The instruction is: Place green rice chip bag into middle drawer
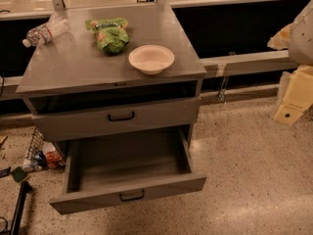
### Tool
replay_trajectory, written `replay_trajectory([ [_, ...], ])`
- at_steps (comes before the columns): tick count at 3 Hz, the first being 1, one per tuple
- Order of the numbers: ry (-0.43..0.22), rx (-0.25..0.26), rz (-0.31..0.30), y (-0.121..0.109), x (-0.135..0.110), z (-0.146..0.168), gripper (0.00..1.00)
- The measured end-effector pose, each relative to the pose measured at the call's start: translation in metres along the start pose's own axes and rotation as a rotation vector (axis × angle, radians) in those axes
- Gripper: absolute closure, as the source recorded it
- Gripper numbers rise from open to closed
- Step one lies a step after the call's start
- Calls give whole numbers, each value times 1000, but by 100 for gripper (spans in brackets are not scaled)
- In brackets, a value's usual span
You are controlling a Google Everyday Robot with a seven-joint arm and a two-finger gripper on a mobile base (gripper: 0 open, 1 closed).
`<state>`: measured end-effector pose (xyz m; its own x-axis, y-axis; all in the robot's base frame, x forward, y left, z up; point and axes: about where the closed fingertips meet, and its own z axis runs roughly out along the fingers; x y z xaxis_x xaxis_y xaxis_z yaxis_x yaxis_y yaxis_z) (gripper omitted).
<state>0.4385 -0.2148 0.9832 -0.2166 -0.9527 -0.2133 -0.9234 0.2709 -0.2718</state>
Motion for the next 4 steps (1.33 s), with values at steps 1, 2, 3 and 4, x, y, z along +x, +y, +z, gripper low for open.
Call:
replay_trajectory([
  [1,0,0,0,0,0,0,0],
  [2,-95,-2,35,-15,-26,15,0],
  [3,-357,-32,119,-54,-99,51,0],
  [4,-531,-40,174,-78,-165,70,0],
])
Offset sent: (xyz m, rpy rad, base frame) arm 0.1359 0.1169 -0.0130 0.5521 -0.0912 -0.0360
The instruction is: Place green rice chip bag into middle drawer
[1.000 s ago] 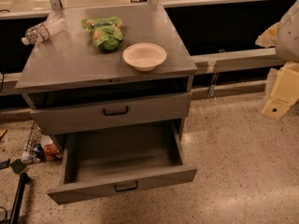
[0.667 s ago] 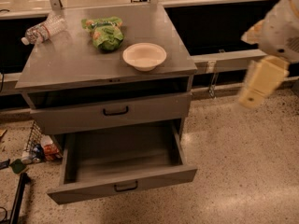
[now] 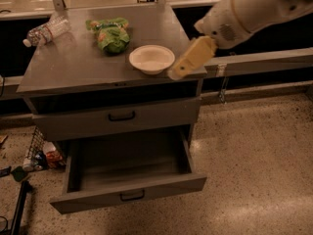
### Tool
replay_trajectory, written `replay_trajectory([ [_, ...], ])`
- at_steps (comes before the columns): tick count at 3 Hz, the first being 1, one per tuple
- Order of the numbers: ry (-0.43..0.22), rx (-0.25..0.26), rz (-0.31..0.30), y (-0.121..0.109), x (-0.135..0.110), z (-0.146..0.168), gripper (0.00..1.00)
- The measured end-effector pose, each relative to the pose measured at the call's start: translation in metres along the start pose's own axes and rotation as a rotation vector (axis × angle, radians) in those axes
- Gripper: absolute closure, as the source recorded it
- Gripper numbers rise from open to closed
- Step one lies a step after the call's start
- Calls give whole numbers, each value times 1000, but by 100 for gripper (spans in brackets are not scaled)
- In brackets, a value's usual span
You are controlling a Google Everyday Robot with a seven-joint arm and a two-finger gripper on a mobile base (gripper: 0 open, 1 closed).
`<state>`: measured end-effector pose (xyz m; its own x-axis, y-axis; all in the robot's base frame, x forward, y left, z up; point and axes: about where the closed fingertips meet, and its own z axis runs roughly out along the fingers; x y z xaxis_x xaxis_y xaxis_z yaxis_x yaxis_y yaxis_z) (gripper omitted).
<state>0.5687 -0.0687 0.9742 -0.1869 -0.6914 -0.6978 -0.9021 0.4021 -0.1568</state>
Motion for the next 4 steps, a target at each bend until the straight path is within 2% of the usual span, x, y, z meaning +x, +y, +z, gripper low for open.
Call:
replay_trajectory([
  [1,-74,62,78,-19,-55,48,0],
  [2,-98,68,141,-18,-73,57,0],
  [3,-83,56,182,-12,-61,74,0],
  [4,-172,110,204,-49,-74,119,0],
])
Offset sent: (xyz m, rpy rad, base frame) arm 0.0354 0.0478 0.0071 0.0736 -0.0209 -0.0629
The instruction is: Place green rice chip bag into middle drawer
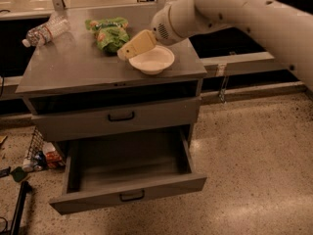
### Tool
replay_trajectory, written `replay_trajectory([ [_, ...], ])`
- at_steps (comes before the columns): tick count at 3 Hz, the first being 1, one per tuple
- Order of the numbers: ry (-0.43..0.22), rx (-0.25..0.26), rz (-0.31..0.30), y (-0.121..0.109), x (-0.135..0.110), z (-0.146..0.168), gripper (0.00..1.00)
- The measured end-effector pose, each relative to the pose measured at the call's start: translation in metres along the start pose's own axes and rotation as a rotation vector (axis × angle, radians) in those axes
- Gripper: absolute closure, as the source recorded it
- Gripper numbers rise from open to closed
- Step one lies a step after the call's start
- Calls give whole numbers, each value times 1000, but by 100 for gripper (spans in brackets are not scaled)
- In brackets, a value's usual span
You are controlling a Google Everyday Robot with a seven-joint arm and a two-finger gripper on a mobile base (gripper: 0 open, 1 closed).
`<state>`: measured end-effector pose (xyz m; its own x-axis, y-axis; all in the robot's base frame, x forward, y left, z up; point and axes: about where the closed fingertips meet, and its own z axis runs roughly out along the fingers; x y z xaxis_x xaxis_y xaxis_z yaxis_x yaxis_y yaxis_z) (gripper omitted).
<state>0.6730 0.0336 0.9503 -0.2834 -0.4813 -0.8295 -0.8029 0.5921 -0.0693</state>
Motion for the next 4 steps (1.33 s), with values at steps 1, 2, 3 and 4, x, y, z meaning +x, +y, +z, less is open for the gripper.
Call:
replay_trajectory([
  [1,-80,49,-1,-40,-15,44,0],
  [2,-122,32,12,-67,-26,89,0],
  [3,-139,-9,5,-82,-35,129,0],
  [4,-159,-39,-5,-90,-49,162,0],
])
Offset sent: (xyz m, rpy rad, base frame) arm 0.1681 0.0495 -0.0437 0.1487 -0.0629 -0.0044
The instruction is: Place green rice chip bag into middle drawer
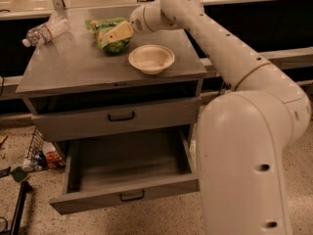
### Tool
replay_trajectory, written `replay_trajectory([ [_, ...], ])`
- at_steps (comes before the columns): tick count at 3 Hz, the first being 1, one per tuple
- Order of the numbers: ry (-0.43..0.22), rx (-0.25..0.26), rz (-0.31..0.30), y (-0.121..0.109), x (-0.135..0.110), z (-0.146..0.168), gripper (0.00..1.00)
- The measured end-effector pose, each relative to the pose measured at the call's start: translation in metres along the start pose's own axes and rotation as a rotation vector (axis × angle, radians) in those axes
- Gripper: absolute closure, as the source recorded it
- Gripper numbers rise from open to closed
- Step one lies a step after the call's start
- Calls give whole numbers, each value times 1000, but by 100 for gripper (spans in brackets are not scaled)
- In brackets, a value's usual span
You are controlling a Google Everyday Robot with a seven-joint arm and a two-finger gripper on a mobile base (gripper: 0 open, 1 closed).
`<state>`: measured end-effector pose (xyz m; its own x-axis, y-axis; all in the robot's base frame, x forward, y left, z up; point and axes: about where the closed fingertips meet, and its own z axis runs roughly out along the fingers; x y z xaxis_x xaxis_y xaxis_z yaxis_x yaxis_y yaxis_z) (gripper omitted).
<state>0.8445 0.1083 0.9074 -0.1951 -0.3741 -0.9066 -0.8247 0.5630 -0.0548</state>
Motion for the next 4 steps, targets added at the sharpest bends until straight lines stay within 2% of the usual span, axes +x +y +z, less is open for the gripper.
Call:
replay_trajectory([
  [1,-8,-19,1,-6,-2,29,0],
  [2,9,-51,35,-5,5,51,0],
  [3,23,-90,44,2,11,66,13],
  [4,35,-111,42,5,16,70,36],
])
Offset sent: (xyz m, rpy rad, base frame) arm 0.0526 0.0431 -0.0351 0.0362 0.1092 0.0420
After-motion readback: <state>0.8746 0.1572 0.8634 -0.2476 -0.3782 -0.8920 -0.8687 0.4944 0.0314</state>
